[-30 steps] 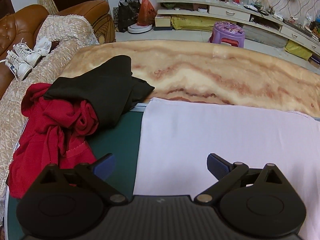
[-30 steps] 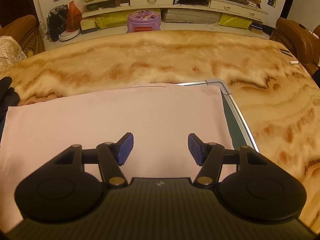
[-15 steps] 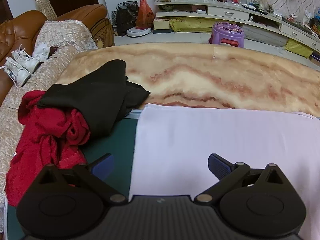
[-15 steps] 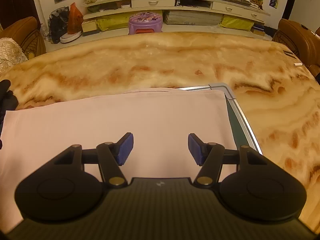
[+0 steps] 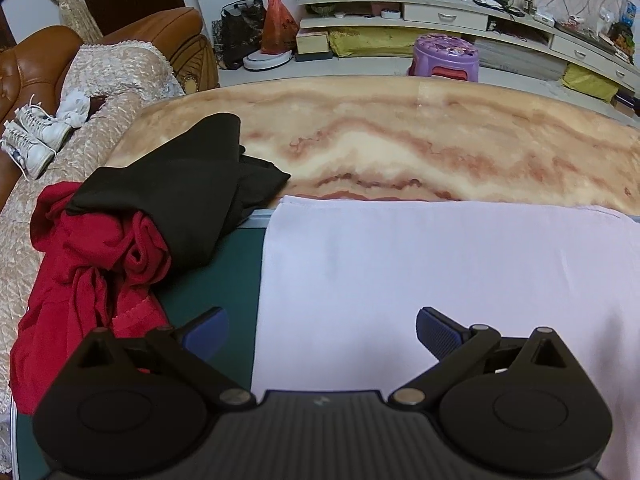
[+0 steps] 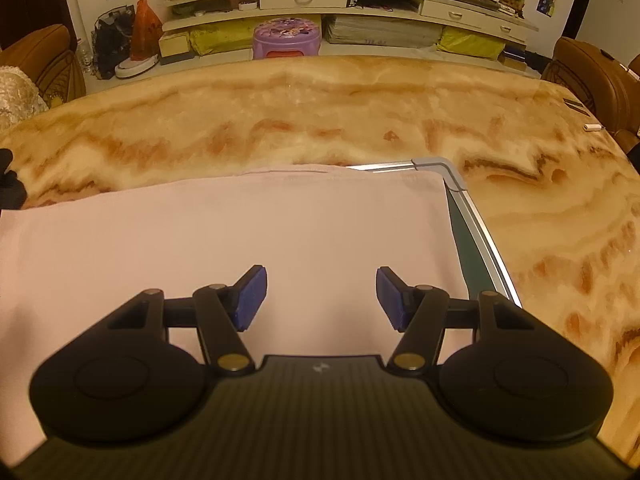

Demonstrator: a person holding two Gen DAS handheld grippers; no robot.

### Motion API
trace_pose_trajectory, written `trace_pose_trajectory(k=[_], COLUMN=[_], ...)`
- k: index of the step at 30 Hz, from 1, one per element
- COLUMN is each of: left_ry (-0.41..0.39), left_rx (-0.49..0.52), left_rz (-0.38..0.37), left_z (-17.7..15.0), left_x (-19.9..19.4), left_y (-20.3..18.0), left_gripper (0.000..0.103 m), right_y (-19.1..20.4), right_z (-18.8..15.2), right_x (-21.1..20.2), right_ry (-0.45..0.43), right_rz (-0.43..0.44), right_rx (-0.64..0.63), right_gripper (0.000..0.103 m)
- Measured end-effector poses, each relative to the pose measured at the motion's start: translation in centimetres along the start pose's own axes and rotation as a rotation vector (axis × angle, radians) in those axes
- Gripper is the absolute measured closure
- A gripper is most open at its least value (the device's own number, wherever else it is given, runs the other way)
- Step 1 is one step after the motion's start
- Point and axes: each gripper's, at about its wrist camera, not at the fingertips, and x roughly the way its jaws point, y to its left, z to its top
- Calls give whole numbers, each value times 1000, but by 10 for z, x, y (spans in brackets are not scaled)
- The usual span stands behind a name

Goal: Fold clothes

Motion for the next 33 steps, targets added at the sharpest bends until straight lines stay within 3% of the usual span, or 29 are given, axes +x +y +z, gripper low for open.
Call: trace_pose_trajectory(k=[33], left_ry=[31], left_rx=[31], left_rz=[-14], left_z=[-30], left_x=[-26], left_y=[-8], left_gripper=[0], right_y=[-8], right_z=[-25], right_x=[-21], right_ry=[46], right_rz=[8], right_rx=[-1], right_gripper=[35])
